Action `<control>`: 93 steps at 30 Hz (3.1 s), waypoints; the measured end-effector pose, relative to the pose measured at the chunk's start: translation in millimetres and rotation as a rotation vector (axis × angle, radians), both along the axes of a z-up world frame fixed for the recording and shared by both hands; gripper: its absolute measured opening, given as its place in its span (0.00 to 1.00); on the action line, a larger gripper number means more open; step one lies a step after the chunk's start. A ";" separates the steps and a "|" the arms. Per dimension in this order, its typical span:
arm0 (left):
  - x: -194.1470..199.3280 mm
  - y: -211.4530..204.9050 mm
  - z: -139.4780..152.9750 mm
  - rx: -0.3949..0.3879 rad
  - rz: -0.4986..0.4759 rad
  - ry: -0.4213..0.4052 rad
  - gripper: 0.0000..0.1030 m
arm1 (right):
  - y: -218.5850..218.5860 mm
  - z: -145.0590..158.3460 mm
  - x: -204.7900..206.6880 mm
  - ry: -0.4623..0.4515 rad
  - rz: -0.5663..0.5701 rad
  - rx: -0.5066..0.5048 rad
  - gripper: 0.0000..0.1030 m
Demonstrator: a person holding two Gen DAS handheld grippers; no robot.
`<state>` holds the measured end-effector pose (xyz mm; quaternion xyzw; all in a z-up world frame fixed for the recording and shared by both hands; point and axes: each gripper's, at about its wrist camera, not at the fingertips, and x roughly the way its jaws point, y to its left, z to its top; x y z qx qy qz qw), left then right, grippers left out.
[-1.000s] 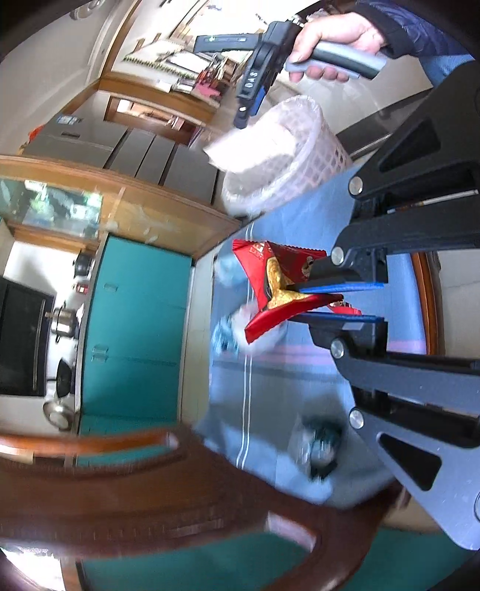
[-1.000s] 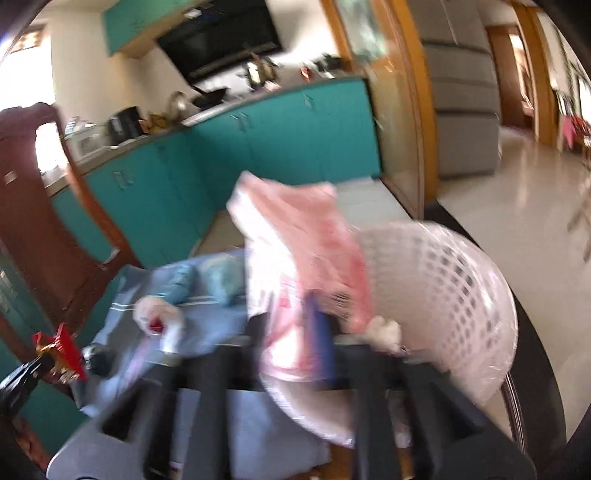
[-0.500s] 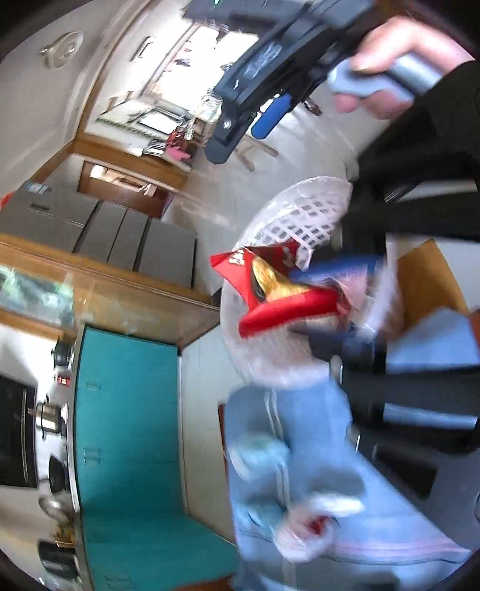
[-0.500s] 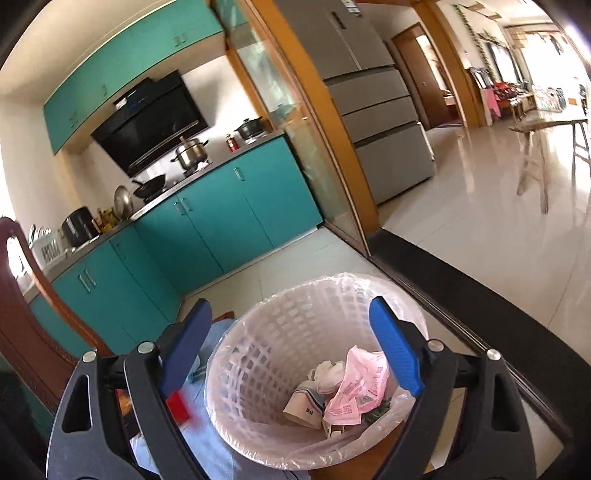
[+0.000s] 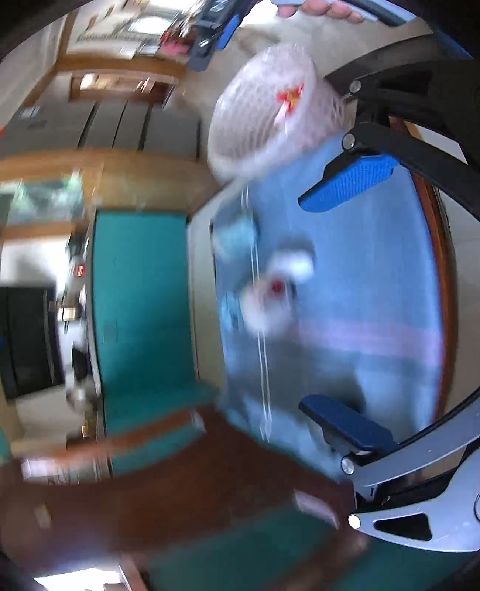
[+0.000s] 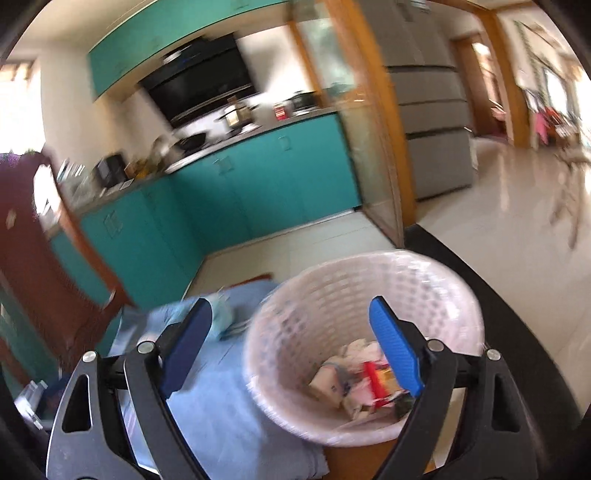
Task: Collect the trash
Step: 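Grasp the dark green plastic bag with the left tool while the right tool grasps the white bag, then carry the dark green bag with the left tool toward the basket while the right tool carries the white bag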
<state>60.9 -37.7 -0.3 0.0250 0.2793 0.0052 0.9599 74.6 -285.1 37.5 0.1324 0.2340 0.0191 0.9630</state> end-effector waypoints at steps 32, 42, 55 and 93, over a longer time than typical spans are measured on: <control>69.7 78.2 -63.7 -0.044 0.217 0.224 0.96 | 168.6 -76.7 77.0 0.270 0.302 -0.216 0.83; 119.4 94.2 -95.8 -0.088 0.301 0.346 0.84 | 199.5 -117.4 135.1 0.378 0.371 -0.219 0.37; 70.6 60.6 -20.4 -0.209 0.030 0.173 0.37 | 166.7 -48.4 69.4 0.223 0.437 -0.176 0.03; 26.9 -9.6 -4.0 -0.151 -0.173 0.141 0.37 | -67.3 13.8 9.8 -0.040 -0.146 0.174 0.93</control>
